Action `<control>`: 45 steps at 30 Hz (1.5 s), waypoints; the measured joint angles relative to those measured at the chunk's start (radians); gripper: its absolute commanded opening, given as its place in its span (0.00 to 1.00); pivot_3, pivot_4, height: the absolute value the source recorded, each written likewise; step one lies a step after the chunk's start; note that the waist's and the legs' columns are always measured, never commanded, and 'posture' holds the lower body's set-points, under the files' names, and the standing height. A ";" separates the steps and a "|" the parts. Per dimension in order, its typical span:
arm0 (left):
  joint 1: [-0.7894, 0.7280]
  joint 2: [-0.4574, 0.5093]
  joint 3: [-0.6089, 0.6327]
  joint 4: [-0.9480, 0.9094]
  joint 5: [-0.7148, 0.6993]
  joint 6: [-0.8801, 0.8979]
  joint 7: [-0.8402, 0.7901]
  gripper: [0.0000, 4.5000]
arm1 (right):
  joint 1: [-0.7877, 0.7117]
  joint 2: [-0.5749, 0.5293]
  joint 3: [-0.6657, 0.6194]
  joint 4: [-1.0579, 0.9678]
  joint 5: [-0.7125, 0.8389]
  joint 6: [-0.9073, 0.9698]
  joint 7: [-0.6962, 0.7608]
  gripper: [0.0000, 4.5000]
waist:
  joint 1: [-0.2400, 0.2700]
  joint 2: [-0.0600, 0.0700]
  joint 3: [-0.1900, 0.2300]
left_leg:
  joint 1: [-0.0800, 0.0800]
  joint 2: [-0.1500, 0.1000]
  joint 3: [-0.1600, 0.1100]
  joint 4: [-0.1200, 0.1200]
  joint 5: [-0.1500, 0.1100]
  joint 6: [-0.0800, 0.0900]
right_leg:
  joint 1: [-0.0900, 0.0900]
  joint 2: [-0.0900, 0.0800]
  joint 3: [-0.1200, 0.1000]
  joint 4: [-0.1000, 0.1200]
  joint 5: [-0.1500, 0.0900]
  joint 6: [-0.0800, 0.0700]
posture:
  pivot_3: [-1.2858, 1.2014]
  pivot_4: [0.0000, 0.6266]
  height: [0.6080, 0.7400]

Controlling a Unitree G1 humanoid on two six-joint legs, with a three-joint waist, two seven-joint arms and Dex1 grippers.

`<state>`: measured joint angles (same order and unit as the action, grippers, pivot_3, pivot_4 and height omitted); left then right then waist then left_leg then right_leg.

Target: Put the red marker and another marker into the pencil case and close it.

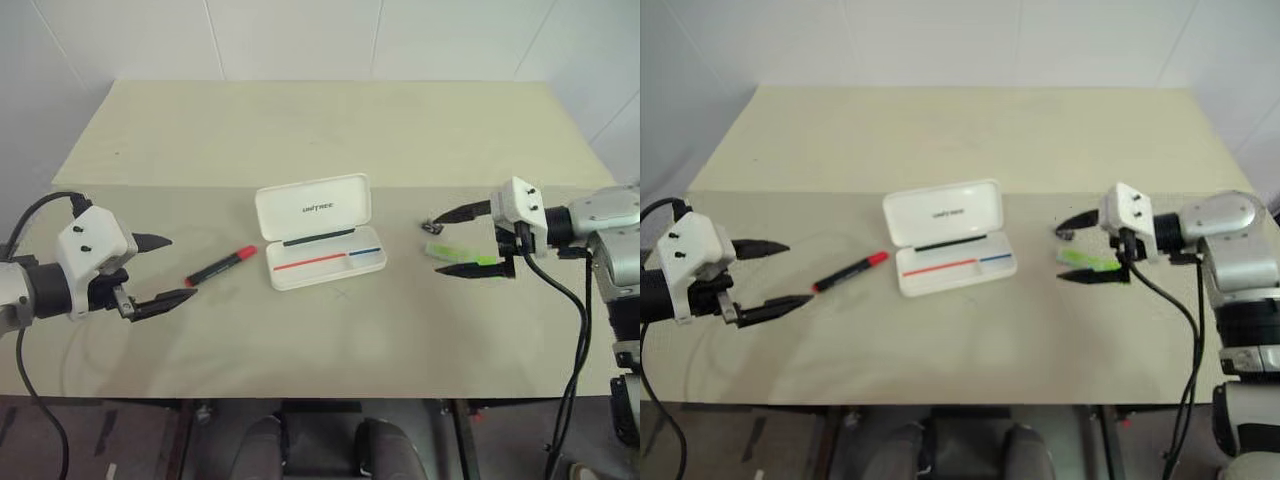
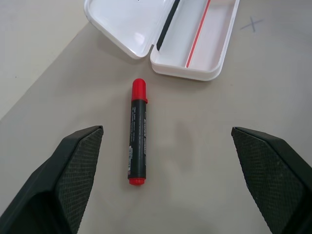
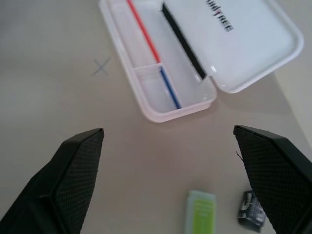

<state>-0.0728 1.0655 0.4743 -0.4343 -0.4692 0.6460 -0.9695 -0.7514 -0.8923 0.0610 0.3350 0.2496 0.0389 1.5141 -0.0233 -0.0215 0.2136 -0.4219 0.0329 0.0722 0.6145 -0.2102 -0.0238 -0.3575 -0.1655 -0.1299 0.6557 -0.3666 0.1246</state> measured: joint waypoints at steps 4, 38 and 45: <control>-0.020 0.000 -0.062 0.042 0.000 -0.027 -0.026 1.00 | -0.051 -0.011 0.001 0.051 -0.001 -0.022 0.002 1.00 | -0.004 0.000 0.000 | 0.000 0.001 0.001 -0.001 0.000 -0.001 | -0.002 0.001 0.001 0.001 0.000 0.000 | 0.52 0.24 1.00; -0.525 -0.397 -0.764 0.265 0.256 -0.046 0.071 1.00 | 0.156 -0.076 -0.155 -0.258 0.147 0.138 -0.083 1.00 | 0.026 -0.001 0.000 | -0.002 0.002 0.001 0.007 -0.003 0.001 | 0.001 0.002 0.001 0.003 0.000 0.000 | 0.52 0.24 1.00; -0.530 -0.427 -0.801 0.307 0.279 -0.036 0.054 1.00 | 0.181 -0.082 -0.179 -0.295 0.149 0.158 -0.115 1.00 | 0.027 -0.001 0.000 | -0.002 0.002 0.000 0.008 -0.003 0.001 | 0.002 0.002 0.000 0.003 0.000 0.000 | 0.52 0.24 1.00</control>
<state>-0.6033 0.6387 -0.3266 -0.1271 -0.1898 0.6104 -0.9157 -0.5706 -0.9746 -0.1184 0.0400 0.3989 0.1970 1.3991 0.0036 -0.0229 0.2132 -0.4240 0.0345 0.0723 0.6227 -0.2128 -0.0226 -0.3559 -0.1640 -0.1296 0.6584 -0.3661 0.1248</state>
